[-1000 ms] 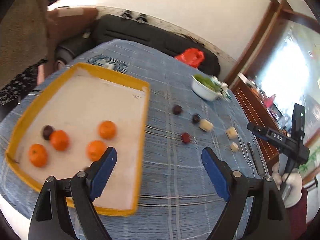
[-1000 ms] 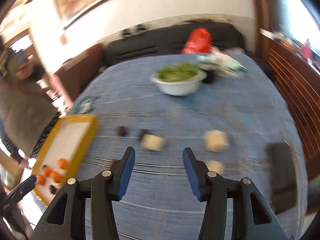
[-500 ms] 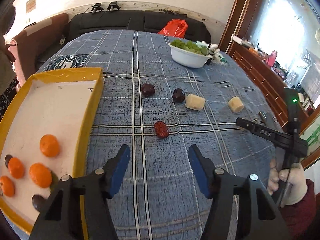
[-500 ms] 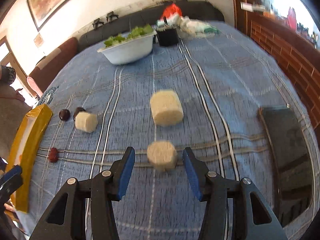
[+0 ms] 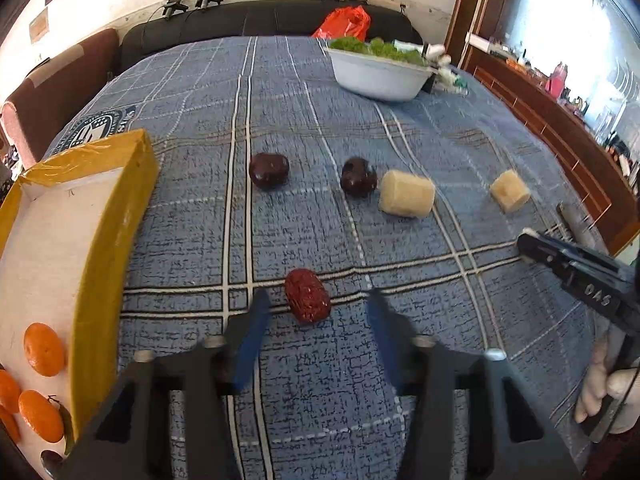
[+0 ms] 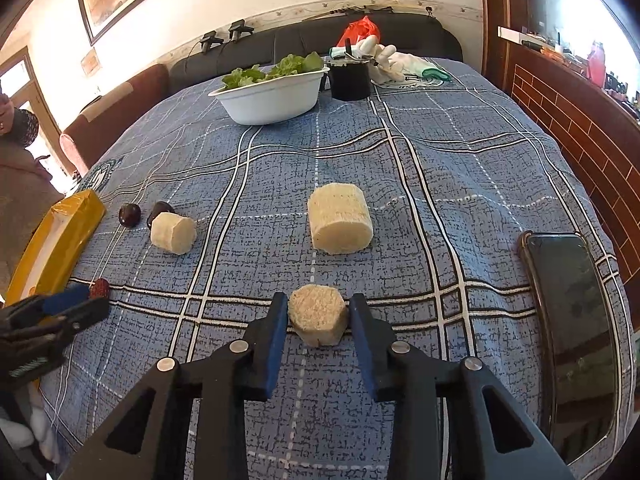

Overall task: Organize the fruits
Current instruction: 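Grasp a round beige bread slice with the right tool while the left grasps a red date, then lower the bread slice and red date into the tray and release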

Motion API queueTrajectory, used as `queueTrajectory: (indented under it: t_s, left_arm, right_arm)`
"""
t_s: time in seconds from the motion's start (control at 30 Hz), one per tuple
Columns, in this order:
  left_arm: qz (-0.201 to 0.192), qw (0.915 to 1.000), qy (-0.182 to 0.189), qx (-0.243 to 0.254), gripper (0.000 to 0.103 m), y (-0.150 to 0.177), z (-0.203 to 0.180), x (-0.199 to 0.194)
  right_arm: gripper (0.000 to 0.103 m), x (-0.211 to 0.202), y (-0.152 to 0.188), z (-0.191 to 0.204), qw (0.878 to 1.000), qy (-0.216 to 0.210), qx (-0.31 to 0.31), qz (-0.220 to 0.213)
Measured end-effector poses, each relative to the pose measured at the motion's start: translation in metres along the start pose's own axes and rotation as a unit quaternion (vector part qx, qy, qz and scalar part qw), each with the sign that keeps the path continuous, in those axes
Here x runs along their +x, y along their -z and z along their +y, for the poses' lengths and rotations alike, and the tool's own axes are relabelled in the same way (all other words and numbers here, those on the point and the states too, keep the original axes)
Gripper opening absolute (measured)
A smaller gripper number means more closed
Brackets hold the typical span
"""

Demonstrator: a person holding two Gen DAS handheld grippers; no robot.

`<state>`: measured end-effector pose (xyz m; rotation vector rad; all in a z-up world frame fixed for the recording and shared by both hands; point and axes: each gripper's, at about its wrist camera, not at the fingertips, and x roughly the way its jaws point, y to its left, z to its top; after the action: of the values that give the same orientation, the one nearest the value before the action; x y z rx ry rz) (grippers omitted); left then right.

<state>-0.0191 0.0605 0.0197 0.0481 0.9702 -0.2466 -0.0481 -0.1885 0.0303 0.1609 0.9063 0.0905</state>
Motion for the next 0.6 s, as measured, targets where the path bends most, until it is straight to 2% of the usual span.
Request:
queueTrajectory:
  t_s: [0.03,0.13,0.33,0.47,0.6]
  left_arm:
    - [-0.008,0.9998,-0.018,0.009,0.019,0.001,-0.003,-0.001]
    - [-0.006,1.0000,-0.007,0.001,0.020,0.003,0.000,-0.005]
    - [-0.043,0.9985,0.007,-0.032,0.020,0.007,0.018,-0.045]
    - [-0.079,0.9948,0.012,-0.064,0.020,0.014,0.043,-0.084]
    - [-0.108,0.9886,-0.004,-0.105,0.020,0.029,0.082,-0.121]
  right_arm:
    - [0.033,-0.001,0.000,0.000,1.000,0.000,0.000,0.000]
    - [0.033,-0.004,0.002,0.000,1.000,-0.001,0.004,-0.001]
    - [0.033,-0.025,-0.002,0.012,1.000,-0.014,-0.001,-0.016]
    - [0.034,-0.046,-0.006,0.043,0.999,-0.030,-0.028,-0.031]
    - [0.034,-0.062,-0.006,0.082,0.996,-0.058,-0.056,-0.038]
